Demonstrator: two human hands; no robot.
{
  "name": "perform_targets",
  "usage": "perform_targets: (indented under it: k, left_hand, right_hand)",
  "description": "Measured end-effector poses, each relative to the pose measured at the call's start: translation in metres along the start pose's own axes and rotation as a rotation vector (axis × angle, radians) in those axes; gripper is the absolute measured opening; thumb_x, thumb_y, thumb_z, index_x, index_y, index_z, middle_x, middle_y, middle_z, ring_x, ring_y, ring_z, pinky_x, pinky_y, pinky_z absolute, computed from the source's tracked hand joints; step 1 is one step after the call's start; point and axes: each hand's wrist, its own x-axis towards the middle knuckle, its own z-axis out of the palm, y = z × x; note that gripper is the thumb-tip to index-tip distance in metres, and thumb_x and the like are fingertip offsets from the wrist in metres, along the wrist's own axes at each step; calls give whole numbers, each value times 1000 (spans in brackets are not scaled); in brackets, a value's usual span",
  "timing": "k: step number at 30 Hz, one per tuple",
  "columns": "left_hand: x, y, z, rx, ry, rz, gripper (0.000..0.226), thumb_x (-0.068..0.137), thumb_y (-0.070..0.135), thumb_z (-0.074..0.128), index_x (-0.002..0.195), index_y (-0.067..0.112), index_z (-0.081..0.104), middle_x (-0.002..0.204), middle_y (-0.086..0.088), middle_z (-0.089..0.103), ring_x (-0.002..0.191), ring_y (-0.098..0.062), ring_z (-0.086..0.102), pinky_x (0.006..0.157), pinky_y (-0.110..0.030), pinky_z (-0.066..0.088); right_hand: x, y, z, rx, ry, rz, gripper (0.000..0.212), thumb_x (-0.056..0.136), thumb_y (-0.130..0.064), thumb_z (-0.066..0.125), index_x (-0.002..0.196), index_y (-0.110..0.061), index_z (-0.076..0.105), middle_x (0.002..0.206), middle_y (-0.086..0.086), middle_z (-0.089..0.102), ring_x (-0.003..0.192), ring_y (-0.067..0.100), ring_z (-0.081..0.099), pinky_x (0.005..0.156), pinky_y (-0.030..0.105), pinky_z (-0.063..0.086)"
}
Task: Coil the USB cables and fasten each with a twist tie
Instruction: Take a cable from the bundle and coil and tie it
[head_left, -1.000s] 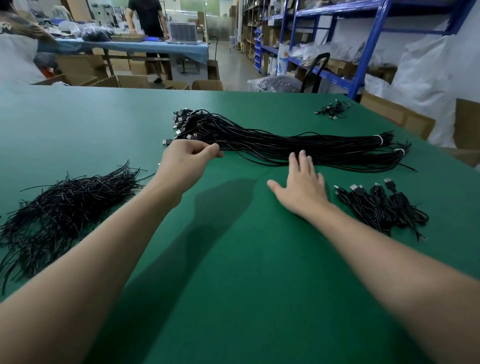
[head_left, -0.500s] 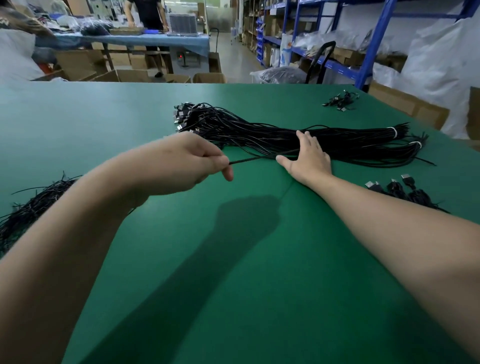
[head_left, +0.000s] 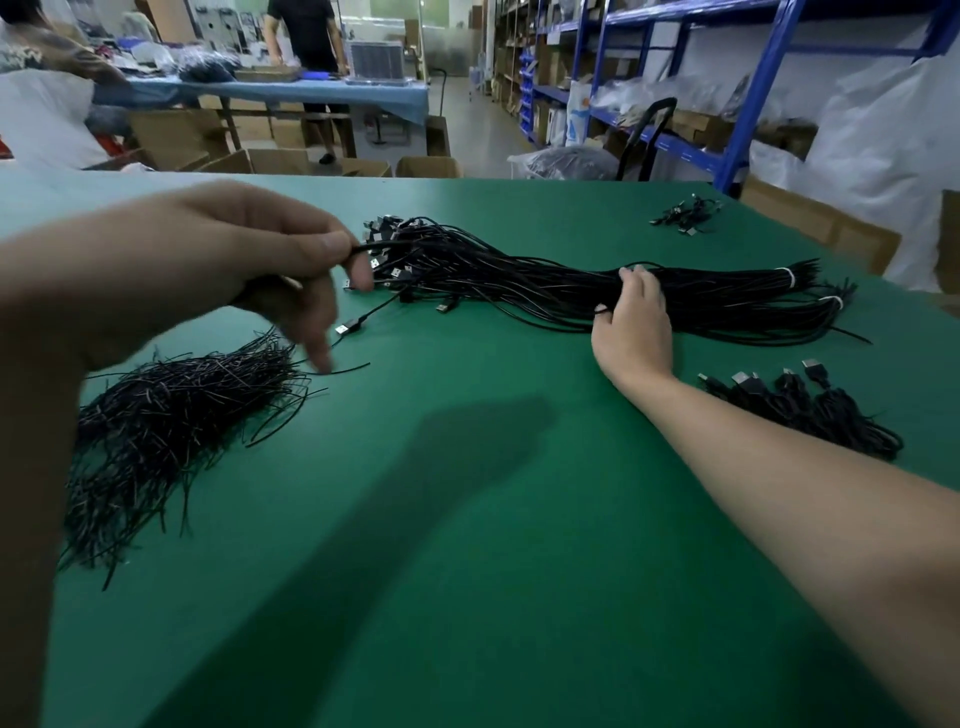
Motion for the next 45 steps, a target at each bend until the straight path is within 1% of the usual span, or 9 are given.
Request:
perform_targets:
  k: [4,9,13,19,25,30,34,37,45]
  left_hand:
    - [-7,14,2,-111,74,31,30,96,40,50,89,22,72,92,-16,78,92,-30,76,88,-45,59]
    - [-12,38,41,96,-95,32,29,106,30,47,96,12,67,85,-2,79,83,-15,77,90,-52,53]
    - [-14,54,78,251,-251,71,26,101,28,56,98,11,76,82,6,79,79,-8,76,64,-14,53]
    - [-16,45,60,699,-102,63,27,98,44,56,110,29,75,94,20,74,93,-2,70,77,-19,50]
    - [-4,34,83,563,52,443,63,97,16,63,152,35,38,151,9,47,138,-6,42,116,-26,32]
    - [3,26,90,391,123,568,22,102,12,54,118,8,69,132,-2,65,124,-12,58,105,-27,43]
    - [-1,27,87,248,-80,555,31,100,-2,53,126,12,63,141,4,59,136,-3,48,111,-24,39]
    - [-5,30,93,181,-151,495,24,101,6,55,112,25,66,111,19,70,111,2,61,96,-23,46]
    - [-11,37,59,292,202,620,11,88,30,71,96,22,75,87,-8,66,83,-22,61,78,-40,50]
  right_hand:
    - [-55,-33,-26,148,115,-33,14,89,-12,59,102,-12,62,111,6,60,106,26,56,89,36,44]
    - [-110,-109,-75,1133,-762,187,66,101,-62,27,103,-14,71,93,0,73,86,11,67,76,30,50]
    - [-124,-136,-117,1496,-735,235,51,107,-44,36,108,-8,71,90,6,75,76,12,71,59,23,55]
    - [-130,-123,-145,1438,-508,399,39,110,-27,36,89,-9,64,64,1,65,58,14,64,59,28,58]
    - [-139,-127,-164,1555,-958,456,35,106,-32,40,77,-15,52,54,-9,21,45,5,17,39,19,12]
    - [-151,-133,-169,1488,-1133,351,36,105,-35,39,76,-18,50,56,-10,16,50,6,8,41,20,6]
    - [-150,-131,-170,1476,-1173,342,37,106,-34,38,73,-19,48,54,-11,17,50,7,7,39,19,6]
    - [-143,-127,-175,1487,-1205,284,36,106,-34,38,74,-19,48,54,-11,17,48,6,9,39,19,8]
    - [-130,-109,-173,1075,-1174,22,39,107,-36,39,73,-19,49,56,-7,17,48,9,12,41,21,11]
